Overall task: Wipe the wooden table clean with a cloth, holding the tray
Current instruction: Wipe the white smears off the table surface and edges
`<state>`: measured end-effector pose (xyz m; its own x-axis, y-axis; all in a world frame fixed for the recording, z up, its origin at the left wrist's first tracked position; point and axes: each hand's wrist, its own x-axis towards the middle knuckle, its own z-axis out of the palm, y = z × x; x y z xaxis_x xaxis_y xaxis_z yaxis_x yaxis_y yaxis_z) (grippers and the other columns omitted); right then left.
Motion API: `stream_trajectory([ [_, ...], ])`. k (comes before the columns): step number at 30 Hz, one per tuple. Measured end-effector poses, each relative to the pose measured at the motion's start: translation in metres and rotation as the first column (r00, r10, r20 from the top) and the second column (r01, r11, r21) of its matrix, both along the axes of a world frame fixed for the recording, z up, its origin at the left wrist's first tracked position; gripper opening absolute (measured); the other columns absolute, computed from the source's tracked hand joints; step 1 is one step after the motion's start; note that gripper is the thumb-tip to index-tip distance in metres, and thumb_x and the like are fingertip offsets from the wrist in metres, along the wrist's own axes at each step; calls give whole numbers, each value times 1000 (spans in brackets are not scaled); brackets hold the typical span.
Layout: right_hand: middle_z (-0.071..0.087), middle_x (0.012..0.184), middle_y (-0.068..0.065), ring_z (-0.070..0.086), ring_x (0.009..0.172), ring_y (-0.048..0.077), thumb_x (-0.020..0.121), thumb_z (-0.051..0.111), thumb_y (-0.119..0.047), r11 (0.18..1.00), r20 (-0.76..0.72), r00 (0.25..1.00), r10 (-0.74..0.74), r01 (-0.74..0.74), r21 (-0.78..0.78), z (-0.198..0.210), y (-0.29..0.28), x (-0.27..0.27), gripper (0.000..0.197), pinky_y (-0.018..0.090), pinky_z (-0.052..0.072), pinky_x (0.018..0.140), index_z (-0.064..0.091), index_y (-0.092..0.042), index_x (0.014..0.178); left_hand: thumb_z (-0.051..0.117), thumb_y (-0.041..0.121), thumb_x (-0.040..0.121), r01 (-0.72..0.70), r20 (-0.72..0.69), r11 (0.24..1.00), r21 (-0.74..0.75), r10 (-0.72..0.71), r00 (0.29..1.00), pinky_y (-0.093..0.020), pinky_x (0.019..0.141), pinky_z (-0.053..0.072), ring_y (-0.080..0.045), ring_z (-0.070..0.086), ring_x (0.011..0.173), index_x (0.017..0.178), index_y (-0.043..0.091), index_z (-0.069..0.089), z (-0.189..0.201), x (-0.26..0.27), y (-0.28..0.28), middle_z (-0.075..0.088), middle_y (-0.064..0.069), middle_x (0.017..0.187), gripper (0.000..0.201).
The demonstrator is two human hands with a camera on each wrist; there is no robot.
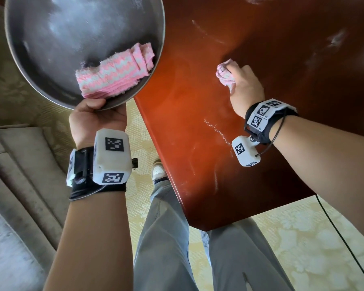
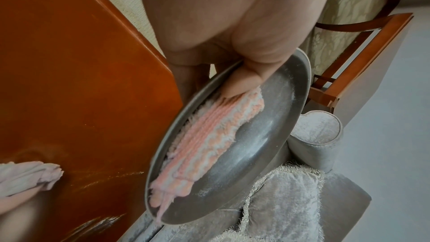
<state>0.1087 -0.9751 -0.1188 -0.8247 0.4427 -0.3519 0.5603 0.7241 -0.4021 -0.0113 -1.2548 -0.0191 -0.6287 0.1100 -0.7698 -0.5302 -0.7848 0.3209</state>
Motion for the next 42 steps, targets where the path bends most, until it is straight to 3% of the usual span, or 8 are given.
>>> stream_trajectory([
  [7,48,101,7,55,84,26,88,44,5,989,22,989,145,-144,-34,4,-43,18,56,38,53,62,46,-32,130,38,-9,61,55,18,998,-2,-55,998,-49,94,53,-40,67,104,113,-3,61,-1,1,-6,67,-22,113,58],
  [16,39,96,-3,46,83,16,92,47,-1,917,70,925,373,-357,-177,9,-70,48,46,36,51,64,52,-31,128,38,-9,61,114,29,993,-6,-114,993,-48,96,53,-40,68,101,105,-5,64,-2,17,6,68,-23,110,51],
  [20,47,99,2,48,82,18,92,45,-5,970,-36,975,221,-224,-98,21,-41,38,36,28,38,65,57,-22,122,38,-8,61,146,37,989,-12,-145,989,-47,92,55,-39,69,100,103,-3,64,-2,21,19,69,-21,107,50],
  [24,56,105,12,52,96,33,85,51,-1,994,-126,991,48,-35,106,25,5,24,31,43,48,72,59,-14,112,37,-8,60,140,39,990,-25,-139,990,-47,95,53,-38,68,98,99,-4,64,-4,20,27,69,-21,105,48],
  [26,54,110,12,50,103,34,84,53,0,984,-111,994,10,11,180,24,23,18,33,44,50,72,59,-16,112,37,-8,60,133,44,991,-26,-132,990,-47,93,54,-39,68,99,101,-3,64,-5,19,29,69,-22,104,49],
  [32,48,118,10,48,108,30,80,61,3,975,31,998,-51,43,216,10,31,2,49,37,43,59,54,-26,119,37,-8,61,134,50,990,-37,-132,990,-48,93,54,-39,65,105,106,-3,61,-8,18,24,64,-20,115,51],
  [39,48,118,12,47,110,33,88,60,-21,986,65,998,-7,-4,165,0,-2,-4,42,40,47,64,48,-25,128,37,-8,61,140,62,990,-34,-138,988,-47,98,52,-38,62,114,112,-1,59,-13,16,13,62,-19,123,56],
  [42,49,115,11,47,109,32,90,56,-23,993,73,997,3,-11,119,2,-13,-6,35,45,49,70,51,-27,124,37,-9,61,141,60,990,-17,-140,988,-48,90,56,-39,67,104,107,-3,61,-12,15,11,65,-21,114,52],
])
